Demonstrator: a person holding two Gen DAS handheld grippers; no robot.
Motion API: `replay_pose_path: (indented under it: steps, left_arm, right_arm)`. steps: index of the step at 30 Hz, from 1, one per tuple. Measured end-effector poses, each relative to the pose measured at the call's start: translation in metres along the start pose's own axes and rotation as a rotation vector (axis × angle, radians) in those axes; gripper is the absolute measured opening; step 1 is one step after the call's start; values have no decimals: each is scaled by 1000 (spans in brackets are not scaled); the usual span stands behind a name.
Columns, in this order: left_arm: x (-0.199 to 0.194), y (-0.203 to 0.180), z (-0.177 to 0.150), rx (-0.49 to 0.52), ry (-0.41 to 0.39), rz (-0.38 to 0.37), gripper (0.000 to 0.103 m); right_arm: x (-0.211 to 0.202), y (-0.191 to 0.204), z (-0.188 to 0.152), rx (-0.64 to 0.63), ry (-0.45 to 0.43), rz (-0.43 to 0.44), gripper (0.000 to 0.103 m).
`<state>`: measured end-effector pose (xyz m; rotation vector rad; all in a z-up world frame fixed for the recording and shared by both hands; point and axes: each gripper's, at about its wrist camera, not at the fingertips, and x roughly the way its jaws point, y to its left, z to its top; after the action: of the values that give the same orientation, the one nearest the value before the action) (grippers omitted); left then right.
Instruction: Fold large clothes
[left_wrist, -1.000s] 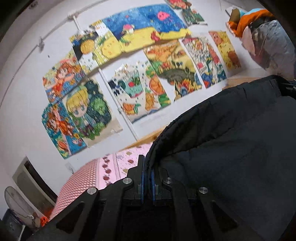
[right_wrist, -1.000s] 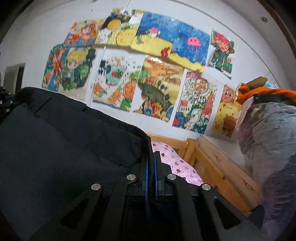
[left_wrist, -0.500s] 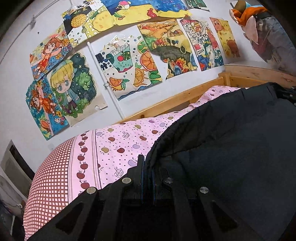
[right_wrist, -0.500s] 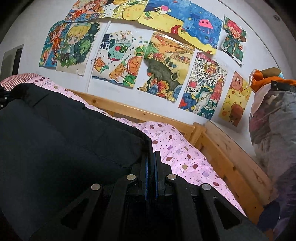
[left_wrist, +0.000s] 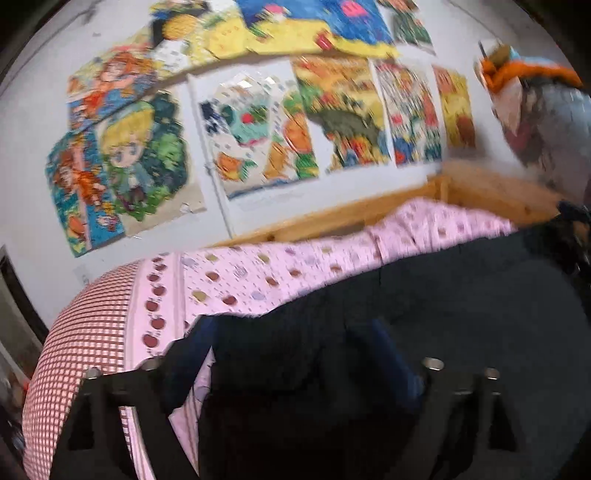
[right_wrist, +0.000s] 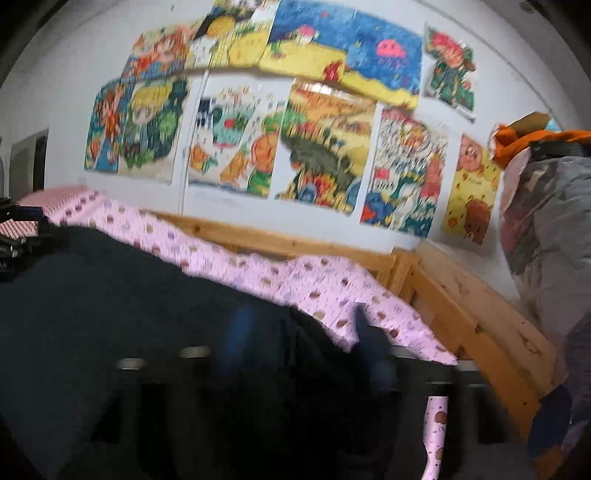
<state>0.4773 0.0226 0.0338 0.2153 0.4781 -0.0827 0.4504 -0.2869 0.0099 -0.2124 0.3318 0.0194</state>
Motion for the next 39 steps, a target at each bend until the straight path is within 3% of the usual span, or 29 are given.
replay_pose_path:
  steps: [3, 7, 11, 14, 20, 26, 30, 34, 39]
  left_arm:
    - [-12, 6, 2, -43, -11, -31, 86]
    - [-35, 6, -7, -74, -31, -112, 89]
    - [-51, -7, -30, -63, -14, -257, 91]
    - [-48, -25, -43, -20, 37, -314, 92]
    - [-20, -47, -44, 45, 84, -265, 94]
    - [23, -31, -25, -34, 170, -172, 99]
    - [58, -14, -21, -116, 247, -110, 103]
    - [88, 9, -29, -228, 285, -156, 103]
    - [114, 24, -39, -312, 321, -202, 103]
  right_arm:
    - [-22, -3, 2, -5, -9, 24, 71]
    - [-52, -2, -5, -18, -10, 119, 86]
    - [-59, 3, -20, 3, 82, 303, 87]
    - [-45, 16, -35, -17, 166, 371, 87]
    - [-3, 29, -42, 10, 245, 379, 87]
    - [40, 38, -33, 18, 301, 352, 88]
    - [73, 42, -32, -15, 338, 310, 96]
    - [92, 41, -33, -35, 334, 250, 101]
    - [113, 29, -45, 63, 360, 266, 101]
